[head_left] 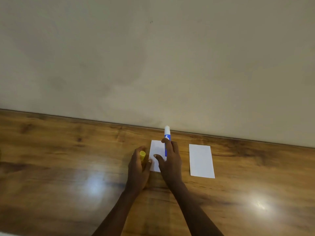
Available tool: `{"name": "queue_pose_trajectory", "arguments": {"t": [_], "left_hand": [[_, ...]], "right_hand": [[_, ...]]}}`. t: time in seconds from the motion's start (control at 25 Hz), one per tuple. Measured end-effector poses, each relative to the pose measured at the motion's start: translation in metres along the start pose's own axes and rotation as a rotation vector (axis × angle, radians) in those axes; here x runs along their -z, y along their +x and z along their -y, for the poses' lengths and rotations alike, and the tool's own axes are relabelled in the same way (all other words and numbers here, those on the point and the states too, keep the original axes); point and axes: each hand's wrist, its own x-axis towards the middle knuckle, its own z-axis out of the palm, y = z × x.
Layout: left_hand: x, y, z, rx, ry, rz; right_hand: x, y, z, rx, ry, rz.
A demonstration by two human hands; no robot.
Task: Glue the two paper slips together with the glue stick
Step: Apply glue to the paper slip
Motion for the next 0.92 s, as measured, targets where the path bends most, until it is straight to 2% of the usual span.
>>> {"name": "queue_pose_trajectory", "arguments": {"t": [0.2, 0.36, 0.48, 0.52, 0.6, 0.68, 0.72, 0.8, 0.84, 0.92], "left_hand": [[-0.002, -0.001, 0.006, -0.050, 0.018, -0.091], [-0.007, -0.018, -0.001, 0.051, 0.068, -0.026], [-0.011, -0.036, -0.002, 0.072, 0.160, -0.074], [-0.010, -0.039, -0.001, 0.073, 0.180, -0.098], [-0.009, -0.038, -0.001, 0.071, 0.209, -0.127], [-0.009, -0.033, -0.001, 0.080, 0.221, -0.128], [-0.010, -0.031, -0.001, 0.077, 0.216, -0.124], [-0.011, -0.029, -0.001, 0.037, 0.213, -0.115], [-0.012, -0.029, 0.000, 0.007, 0.218, -0.117], [-0.013, -0.028, 0.002, -0.044, 0.230, -0.132]], "right_hand": [[0.006, -0.014, -0.016, -0.050, -0.048, 0.157], [0.035, -0.028, -0.030, 0.013, -0.103, 0.351], [0.049, -0.023, -0.027, 0.049, -0.082, 0.430], [0.050, -0.023, -0.023, 0.072, -0.065, 0.389], [0.046, -0.027, -0.014, 0.097, 0.039, 0.136], [0.037, -0.031, -0.009, -0.023, 0.322, -0.131], [0.034, -0.031, -0.006, -0.127, 0.514, -0.205], [0.029, -0.026, -0.009, -0.298, 0.812, -0.225], [0.028, -0.023, -0.012, -0.345, 0.857, -0.164], [0.024, -0.018, -0.015, -0.379, 0.751, -0.032]]}}
